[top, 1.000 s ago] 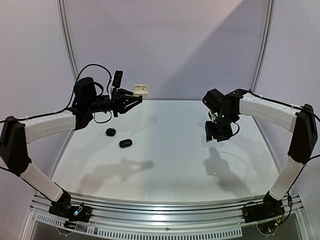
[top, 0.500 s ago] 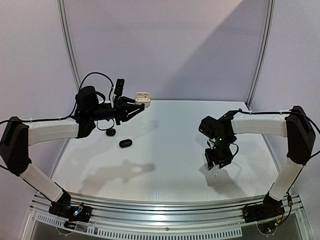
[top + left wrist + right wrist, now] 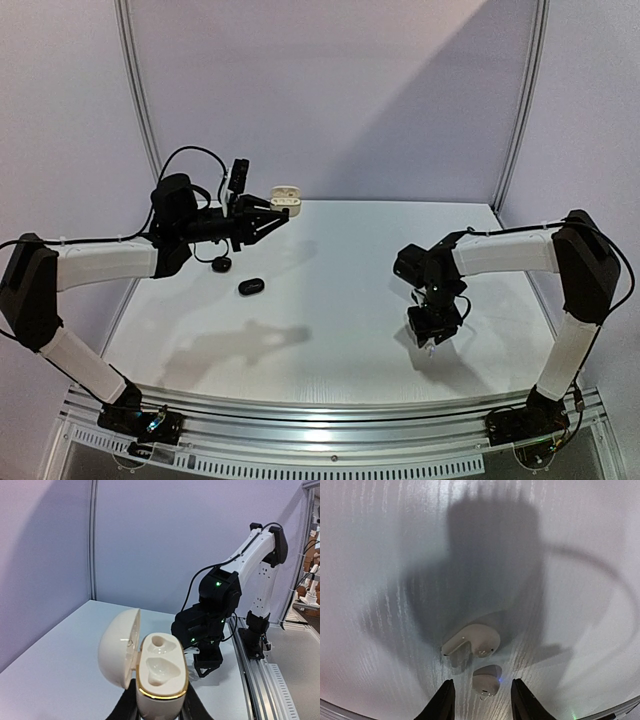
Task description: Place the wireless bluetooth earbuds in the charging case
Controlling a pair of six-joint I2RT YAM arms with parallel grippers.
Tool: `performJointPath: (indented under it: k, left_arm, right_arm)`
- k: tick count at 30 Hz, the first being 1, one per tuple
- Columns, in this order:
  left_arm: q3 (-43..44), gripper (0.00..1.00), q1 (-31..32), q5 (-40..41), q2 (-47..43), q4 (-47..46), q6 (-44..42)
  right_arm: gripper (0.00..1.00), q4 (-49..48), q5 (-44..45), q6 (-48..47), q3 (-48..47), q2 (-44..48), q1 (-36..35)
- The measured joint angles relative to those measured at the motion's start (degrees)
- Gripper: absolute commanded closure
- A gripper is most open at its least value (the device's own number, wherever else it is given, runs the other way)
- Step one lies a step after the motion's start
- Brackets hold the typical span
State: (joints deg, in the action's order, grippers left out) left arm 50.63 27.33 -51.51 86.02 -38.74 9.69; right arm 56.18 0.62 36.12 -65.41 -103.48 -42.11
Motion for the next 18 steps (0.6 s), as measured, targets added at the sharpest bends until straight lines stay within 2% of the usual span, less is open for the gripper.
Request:
performJointPath:
  k: [3,6,11,18]
  left_arm:
    - [0.0,1.00,0.0,0.0,0.0,0.0,0.0]
    - [0.0,1.00,0.0,0.0,0.0,0.0,0.0]
    - [0.0,1.00,0.0,0.2,0.0,0.0,0.0]
    - [0.0,1.00,0.0,0.5,0.0,0.0,0.0]
  right_arm:
    - [0.67,-0.1,0.5,-0.2,0.4,0.0,0.0]
    - [0.75,-0.6,0.5,-0.3,1.1,0.0,0.0]
    - [0.79,-1.4,0.3,-0.7,1.7,-0.2,0.0]
    - [0.95,-1.9,0.3,-1.2,1.7,-0.7,0.0]
